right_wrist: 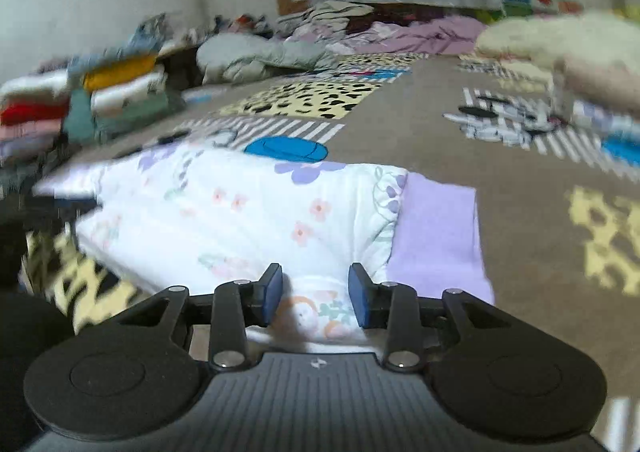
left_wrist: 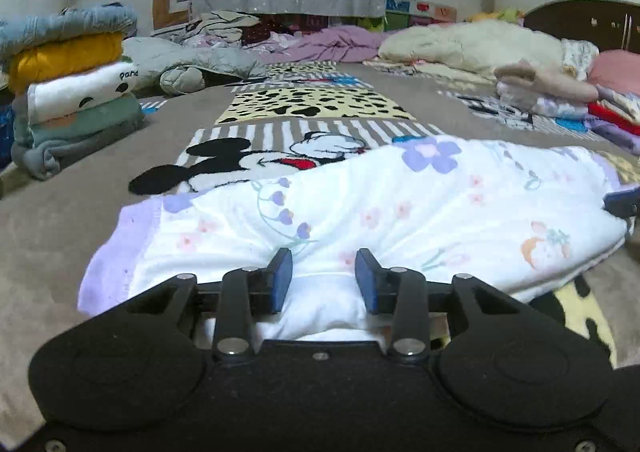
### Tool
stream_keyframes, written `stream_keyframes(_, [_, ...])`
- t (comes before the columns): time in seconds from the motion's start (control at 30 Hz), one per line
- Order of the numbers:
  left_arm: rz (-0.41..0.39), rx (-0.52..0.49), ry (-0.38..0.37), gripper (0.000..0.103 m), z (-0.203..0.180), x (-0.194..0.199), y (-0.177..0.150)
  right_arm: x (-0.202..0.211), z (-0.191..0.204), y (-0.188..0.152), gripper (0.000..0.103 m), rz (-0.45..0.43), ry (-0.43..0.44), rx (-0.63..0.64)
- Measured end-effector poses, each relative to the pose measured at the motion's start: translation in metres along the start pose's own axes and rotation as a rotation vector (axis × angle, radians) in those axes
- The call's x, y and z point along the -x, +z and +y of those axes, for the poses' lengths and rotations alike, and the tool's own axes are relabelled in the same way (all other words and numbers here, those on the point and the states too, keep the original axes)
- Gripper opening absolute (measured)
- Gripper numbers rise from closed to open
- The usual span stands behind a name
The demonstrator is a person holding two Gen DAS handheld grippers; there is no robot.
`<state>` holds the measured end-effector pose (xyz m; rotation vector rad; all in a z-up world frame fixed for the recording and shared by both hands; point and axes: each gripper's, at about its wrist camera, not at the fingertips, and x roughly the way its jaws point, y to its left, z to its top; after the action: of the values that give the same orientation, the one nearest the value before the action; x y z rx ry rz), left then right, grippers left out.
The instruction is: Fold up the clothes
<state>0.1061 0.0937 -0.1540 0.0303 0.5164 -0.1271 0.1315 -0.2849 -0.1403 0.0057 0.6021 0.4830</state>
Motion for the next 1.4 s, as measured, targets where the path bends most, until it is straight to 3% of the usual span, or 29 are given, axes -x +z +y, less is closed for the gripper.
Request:
stream_keyframes(0.13, [0.008, -0.001, -0.007, 0.037, 0.0, 0.003, 0.004, 0.013, -0.008, -0.002, 0.035, -0.021, 0.024, -0.049])
stream_keyframes(0.3, [-0.021, -0.038, -0.029, 0.035, -0.016, 0.024, 0.03, 0.026, 0.0, 0.007, 0.037, -0.162, -0.002, 0.0])
stream_keyframes(0.5, [-0.059, -0.156, -0.109, 0.035, -0.06, 0.002, 0.069, -0.007, 0.017, 0.029, 0.037, -0.208, 0.006, 0.081])
stream_keyframes(0.67, [0.006, -0.176, -0.172, 0.035, -0.085, -0.046, 0.08, -0.031, 0.016, 0.037, 0.038, -0.184, 0.021, 0.048])
stream_keyframes(0.77, [0.137, -0.222, -0.172, 0.038, -0.096, -0.079, 0.066, -0.044, 0.012, 0.034, 0.039, -0.117, 0.02, 0.038])
stream_keyframes(0.9, [0.128, -0.204, -0.172, 0.04, -0.093, -0.086, 0.061, -0.057, 0.006, 0.029, 0.037, -0.052, 0.024, 0.022])
stream_keyframes(1.03, [0.116, -0.23, -0.152, 0.04, -0.097, -0.079, 0.062, -0.046, 0.012, 0.027, 0.037, -0.099, 0.014, 0.049])
stream_keyframes(1.2, [0.052, -0.24, -0.101, 0.039, -0.087, -0.021, 0.058, -0.007, 0.026, 0.022, 0.04, -0.195, 0.001, 0.109])
stream_keyframes(1.27, [0.045, -0.223, -0.073, 0.039, -0.075, -0.003, 0.048, 0.002, 0.026, 0.017, 0.04, -0.187, -0.019, 0.129])
stream_keyframes(1.37, [0.084, -0.146, -0.032, 0.045, -0.052, 0.003, 0.031, 0.006, 0.017, 0.01, 0.05, -0.154, -0.04, 0.117])
stream_keyframes(1.4, [0.097, -0.104, -0.033, 0.047, -0.044, -0.001, 0.026, -0.004, 0.01, 0.006, 0.05, -0.095, -0.025, 0.081])
